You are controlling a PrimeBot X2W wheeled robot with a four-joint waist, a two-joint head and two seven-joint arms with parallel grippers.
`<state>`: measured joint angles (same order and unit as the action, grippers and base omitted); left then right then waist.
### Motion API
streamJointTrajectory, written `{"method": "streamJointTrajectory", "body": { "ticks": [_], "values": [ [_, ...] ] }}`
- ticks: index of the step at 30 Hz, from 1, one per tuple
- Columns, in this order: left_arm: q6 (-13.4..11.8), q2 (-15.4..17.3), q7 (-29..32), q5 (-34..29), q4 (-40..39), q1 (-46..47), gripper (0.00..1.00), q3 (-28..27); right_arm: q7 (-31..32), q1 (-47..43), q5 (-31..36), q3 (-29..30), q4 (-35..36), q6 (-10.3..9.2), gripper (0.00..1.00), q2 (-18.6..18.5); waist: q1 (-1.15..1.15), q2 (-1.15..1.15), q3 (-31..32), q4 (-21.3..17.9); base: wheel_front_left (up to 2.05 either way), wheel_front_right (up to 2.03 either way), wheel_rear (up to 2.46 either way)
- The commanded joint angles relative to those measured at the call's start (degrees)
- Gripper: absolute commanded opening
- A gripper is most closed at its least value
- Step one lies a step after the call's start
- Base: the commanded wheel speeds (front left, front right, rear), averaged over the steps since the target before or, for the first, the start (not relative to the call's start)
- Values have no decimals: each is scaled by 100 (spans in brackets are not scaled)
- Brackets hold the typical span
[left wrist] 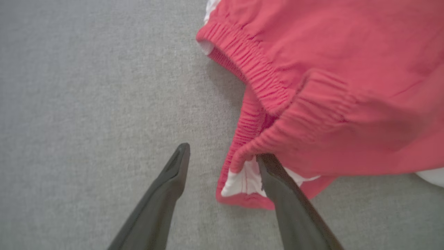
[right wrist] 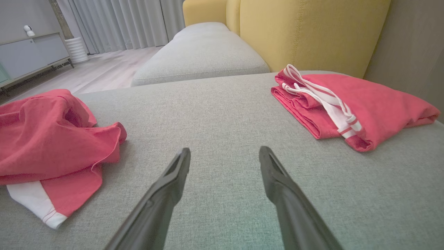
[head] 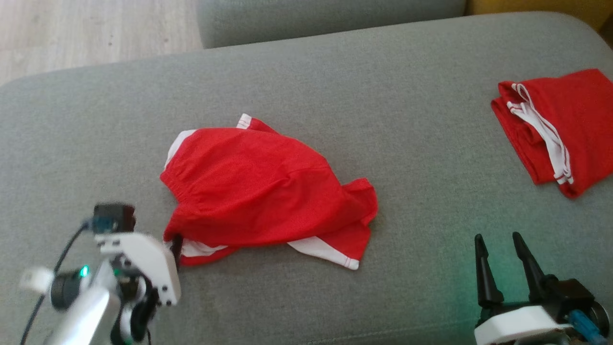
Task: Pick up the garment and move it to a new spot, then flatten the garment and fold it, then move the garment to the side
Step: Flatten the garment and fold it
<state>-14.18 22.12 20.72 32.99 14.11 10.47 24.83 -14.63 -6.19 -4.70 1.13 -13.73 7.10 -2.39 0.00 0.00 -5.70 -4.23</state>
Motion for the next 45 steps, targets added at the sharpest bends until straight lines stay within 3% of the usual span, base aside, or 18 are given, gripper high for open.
{"method": "streamJointTrajectory", "body": {
  "ticks": [1,7,11,17,21,27,32,37,45],
  "values": [
    [-61,156,-124,46,-283,34,100,-322,-37,153,-36,-87,147,39,100,-49,0,0,56,42,0,0,0],
    [-393,84,-668,98,-959,-685,100,-562,-37,58,9,-10,202,39,100,-49,0,0,242,235,0,0,0],
    [-664,-158,-1500,-34,-1315,-1098,100,-727,-37,-2,89,81,298,39,100,-49,0,0,347,390,0,0,0],
    [-712,-676,-2870,-264,-1179,-1499,100,-655,-37,-130,185,257,501,39,100,-49,0,0,505,691,0,0,0],
    [-725,-959,-3421,-469,-795,-1551,100,-591,-37,-262,217,290,638,39,100,-49,0,0,588,884,0,0,0],
    [-441,-1107,-3566,-1191,-817,-1445,100,-678,-37,-314,213,182,712,39,100,-49,0,0,628,975,0,0,0],
    [163,-1366,-3569,-1793,-1040,-1649,100,-927,-37,-326,127,81,649,39,100,-49,0,0,703,947,0,0,0],
    [811,-1594,-3570,-1972,-864,-1794,100,-1206,-37,-320,26,-5,548,39,100,-49,0,0,740,858,0,0,0],
    [1335,-1818,-3571,-2201,-687,-1851,100,-1667,-37,-277,-55,-61,436,39,100,-49,0,0,765,783,0,0,0]
  ]
}}
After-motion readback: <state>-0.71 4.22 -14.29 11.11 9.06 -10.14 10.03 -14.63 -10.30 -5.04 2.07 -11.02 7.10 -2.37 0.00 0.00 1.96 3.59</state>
